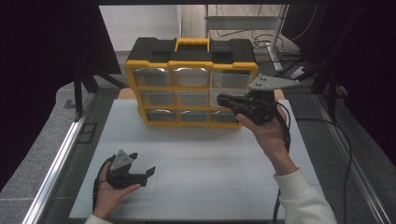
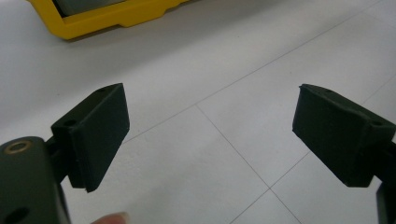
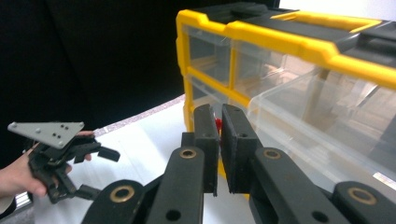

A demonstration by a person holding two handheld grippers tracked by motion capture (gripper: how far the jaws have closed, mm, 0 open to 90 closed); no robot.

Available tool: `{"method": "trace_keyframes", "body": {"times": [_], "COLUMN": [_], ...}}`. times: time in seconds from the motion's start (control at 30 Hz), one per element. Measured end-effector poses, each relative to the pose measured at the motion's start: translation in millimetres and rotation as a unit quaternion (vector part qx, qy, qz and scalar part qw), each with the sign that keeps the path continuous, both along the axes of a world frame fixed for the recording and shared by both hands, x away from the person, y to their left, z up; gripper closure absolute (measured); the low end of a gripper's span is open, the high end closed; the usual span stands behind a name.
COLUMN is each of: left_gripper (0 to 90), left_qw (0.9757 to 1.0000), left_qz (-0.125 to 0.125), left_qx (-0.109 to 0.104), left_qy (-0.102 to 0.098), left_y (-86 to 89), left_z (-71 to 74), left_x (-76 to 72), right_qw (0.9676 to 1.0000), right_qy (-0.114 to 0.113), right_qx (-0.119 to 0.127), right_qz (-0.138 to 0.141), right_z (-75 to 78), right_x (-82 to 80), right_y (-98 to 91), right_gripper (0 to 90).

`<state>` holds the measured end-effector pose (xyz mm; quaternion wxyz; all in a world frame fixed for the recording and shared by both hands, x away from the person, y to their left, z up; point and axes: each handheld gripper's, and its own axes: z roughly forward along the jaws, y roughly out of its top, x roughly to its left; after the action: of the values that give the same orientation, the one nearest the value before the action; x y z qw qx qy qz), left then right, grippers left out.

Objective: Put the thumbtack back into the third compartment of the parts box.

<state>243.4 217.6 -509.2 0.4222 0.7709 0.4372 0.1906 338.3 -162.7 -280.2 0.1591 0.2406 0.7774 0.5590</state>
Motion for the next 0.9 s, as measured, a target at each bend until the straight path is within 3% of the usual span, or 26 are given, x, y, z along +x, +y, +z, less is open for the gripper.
{"method": "trace_keyframes", "body": {"times": [0.47, 0.9], "left_gripper": [11.2, 11.2], "left_qw": [1.0, 1.0], "left_qz": [0.0, 0.0], "left_qx": [-0.001, 0.0], "left_qy": [0.0, -0.001], "left_y": [0.2, -0.5], "left_z": [0.2, -0.5], "left_x": [0.1, 0.4], "right_qw": [0.9987, 0.9934], "right_qy": [0.0, 0.012], "right_qx": [-0.011, -0.036], "right_qz": [-0.049, -0.108], "right_z": [17.4, 20.3], "right_x": [28.7, 63.7], "right_y": [-5.3, -8.9], "right_gripper": [84.6, 84.5]}}
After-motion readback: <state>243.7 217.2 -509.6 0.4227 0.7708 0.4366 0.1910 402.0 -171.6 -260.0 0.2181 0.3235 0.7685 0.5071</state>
